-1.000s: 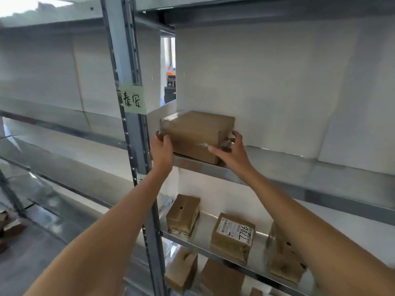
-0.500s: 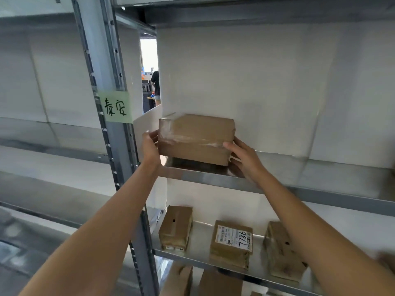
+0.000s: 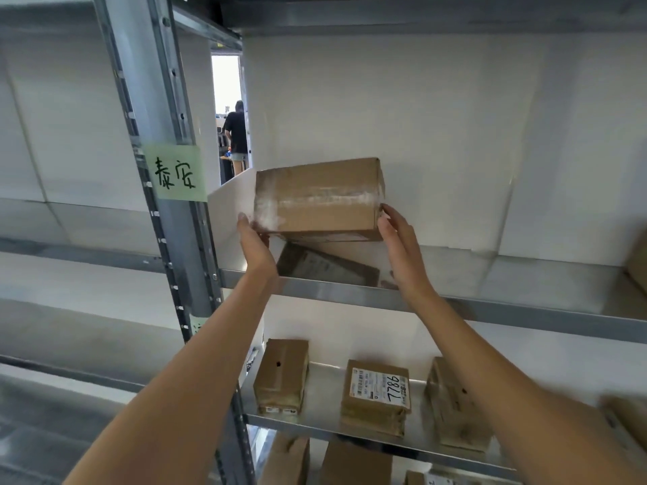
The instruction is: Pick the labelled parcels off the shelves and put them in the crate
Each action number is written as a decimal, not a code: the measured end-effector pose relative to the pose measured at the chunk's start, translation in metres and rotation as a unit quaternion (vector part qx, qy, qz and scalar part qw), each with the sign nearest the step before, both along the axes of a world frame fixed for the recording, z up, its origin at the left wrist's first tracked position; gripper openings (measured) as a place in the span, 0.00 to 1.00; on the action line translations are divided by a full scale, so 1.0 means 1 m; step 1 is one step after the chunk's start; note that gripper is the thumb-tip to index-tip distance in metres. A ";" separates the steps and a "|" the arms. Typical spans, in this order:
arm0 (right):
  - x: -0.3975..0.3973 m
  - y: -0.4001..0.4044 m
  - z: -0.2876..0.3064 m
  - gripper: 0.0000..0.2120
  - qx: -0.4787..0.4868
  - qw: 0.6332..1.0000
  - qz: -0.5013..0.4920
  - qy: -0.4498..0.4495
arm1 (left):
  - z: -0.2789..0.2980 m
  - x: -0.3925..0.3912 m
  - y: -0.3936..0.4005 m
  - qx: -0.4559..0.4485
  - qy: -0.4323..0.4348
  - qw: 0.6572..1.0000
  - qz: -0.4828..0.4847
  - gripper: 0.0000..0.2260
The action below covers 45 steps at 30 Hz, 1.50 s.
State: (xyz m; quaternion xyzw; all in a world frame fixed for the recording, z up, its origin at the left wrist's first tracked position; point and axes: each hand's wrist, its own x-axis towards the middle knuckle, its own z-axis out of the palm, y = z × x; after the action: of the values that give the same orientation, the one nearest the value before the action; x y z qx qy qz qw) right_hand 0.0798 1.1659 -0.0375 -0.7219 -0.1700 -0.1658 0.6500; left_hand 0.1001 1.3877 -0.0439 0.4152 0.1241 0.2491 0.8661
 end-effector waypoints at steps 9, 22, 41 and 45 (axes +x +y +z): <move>0.012 -0.016 0.014 0.25 0.005 1.000 -0.024 -0.015 | -0.001 -0.007 -0.009 0.096 0.004 0.995 -0.002 0.21; 0.016 -0.016 0.009 0.16 -0.039 0.999 0.004 0.024 | 0.003 -0.010 -0.008 0.159 0.005 0.982 -0.100 0.23; 0.017 -0.025 0.003 0.17 0.066 0.995 -0.053 0.057 | 0.002 -0.017 -0.004 0.078 0.013 0.993 -0.092 0.23; 0.013 -0.025 0.004 0.14 0.087 0.993 -0.039 0.069 | 0.001 -0.015 -0.005 0.028 -0.011 0.998 -0.055 0.26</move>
State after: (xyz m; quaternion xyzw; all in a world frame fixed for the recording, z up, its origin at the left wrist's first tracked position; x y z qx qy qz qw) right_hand 0.0929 1.1411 -0.0336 -0.6781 -0.0815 -0.1546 0.7139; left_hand 0.0855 1.3830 -0.0427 0.4429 0.0844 0.2087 0.8679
